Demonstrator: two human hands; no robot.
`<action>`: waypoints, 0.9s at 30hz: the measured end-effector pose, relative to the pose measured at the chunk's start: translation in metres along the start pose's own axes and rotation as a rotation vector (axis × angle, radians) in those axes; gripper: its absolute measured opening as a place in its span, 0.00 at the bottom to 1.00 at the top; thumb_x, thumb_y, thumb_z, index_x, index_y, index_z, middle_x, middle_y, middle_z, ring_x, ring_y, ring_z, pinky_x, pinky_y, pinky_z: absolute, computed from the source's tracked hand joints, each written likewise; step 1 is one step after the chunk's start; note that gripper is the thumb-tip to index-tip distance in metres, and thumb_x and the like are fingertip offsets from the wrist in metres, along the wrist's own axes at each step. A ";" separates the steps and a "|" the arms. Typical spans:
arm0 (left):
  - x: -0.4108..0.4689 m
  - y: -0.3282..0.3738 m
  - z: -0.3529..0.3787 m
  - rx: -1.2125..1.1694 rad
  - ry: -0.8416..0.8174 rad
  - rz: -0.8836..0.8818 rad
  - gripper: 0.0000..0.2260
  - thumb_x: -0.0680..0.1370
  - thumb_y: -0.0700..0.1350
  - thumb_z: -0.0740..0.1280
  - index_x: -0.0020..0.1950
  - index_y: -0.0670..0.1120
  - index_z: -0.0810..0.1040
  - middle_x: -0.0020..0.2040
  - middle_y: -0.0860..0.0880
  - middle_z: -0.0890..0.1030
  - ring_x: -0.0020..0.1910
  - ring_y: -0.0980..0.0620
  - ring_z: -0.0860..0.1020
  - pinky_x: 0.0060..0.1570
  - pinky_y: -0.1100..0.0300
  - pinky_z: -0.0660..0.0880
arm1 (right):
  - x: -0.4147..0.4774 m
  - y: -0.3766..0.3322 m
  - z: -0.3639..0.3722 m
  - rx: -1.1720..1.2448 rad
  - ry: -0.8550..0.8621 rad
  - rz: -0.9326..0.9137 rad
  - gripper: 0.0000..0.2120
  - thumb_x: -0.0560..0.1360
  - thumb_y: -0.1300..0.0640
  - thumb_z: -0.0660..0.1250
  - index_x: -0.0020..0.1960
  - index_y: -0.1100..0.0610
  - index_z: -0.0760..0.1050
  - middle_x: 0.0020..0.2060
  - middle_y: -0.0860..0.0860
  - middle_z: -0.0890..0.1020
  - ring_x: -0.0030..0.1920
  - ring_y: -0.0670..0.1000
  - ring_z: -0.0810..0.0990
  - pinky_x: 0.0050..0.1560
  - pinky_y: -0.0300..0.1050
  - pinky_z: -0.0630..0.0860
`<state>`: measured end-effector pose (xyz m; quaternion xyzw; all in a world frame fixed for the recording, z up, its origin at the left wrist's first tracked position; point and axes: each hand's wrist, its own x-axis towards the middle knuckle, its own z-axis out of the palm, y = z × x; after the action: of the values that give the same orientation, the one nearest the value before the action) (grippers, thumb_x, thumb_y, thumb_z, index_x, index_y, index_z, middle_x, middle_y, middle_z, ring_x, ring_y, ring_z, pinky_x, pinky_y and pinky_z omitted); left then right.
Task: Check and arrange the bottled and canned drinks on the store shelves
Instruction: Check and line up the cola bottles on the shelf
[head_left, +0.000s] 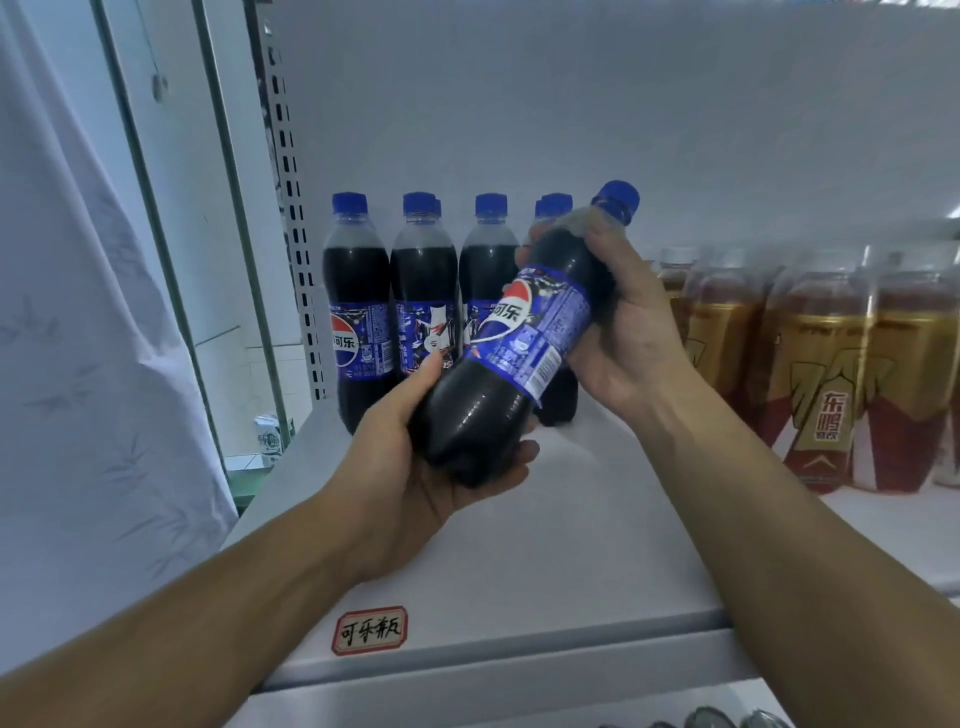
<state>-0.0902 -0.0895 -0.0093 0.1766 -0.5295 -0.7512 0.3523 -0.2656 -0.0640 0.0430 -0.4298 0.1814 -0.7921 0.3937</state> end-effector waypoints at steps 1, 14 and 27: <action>0.000 0.000 0.000 0.004 0.003 0.002 0.22 0.75 0.59 0.63 0.58 0.44 0.82 0.52 0.35 0.84 0.45 0.39 0.85 0.45 0.49 0.83 | 0.000 0.000 0.000 -0.011 0.000 0.001 0.20 0.75 0.56 0.71 0.64 0.60 0.70 0.50 0.57 0.82 0.49 0.56 0.83 0.51 0.53 0.81; -0.002 0.000 0.001 0.103 -0.034 0.046 0.20 0.72 0.60 0.66 0.54 0.49 0.86 0.53 0.39 0.85 0.49 0.41 0.84 0.51 0.50 0.80 | 0.001 0.008 0.002 -0.141 -0.008 0.011 0.28 0.73 0.56 0.74 0.69 0.60 0.68 0.55 0.58 0.80 0.53 0.57 0.82 0.51 0.52 0.81; -0.008 0.004 0.005 0.089 -0.094 -0.004 0.25 0.76 0.62 0.58 0.56 0.46 0.82 0.52 0.38 0.85 0.44 0.41 0.85 0.37 0.54 0.82 | -0.001 0.011 0.005 -0.354 0.002 -0.037 0.30 0.73 0.50 0.70 0.71 0.62 0.68 0.55 0.57 0.81 0.52 0.55 0.83 0.56 0.52 0.80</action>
<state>-0.0872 -0.0810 -0.0048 0.1576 -0.5782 -0.7350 0.3173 -0.2567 -0.0700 0.0385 -0.4948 0.3106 -0.7553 0.2969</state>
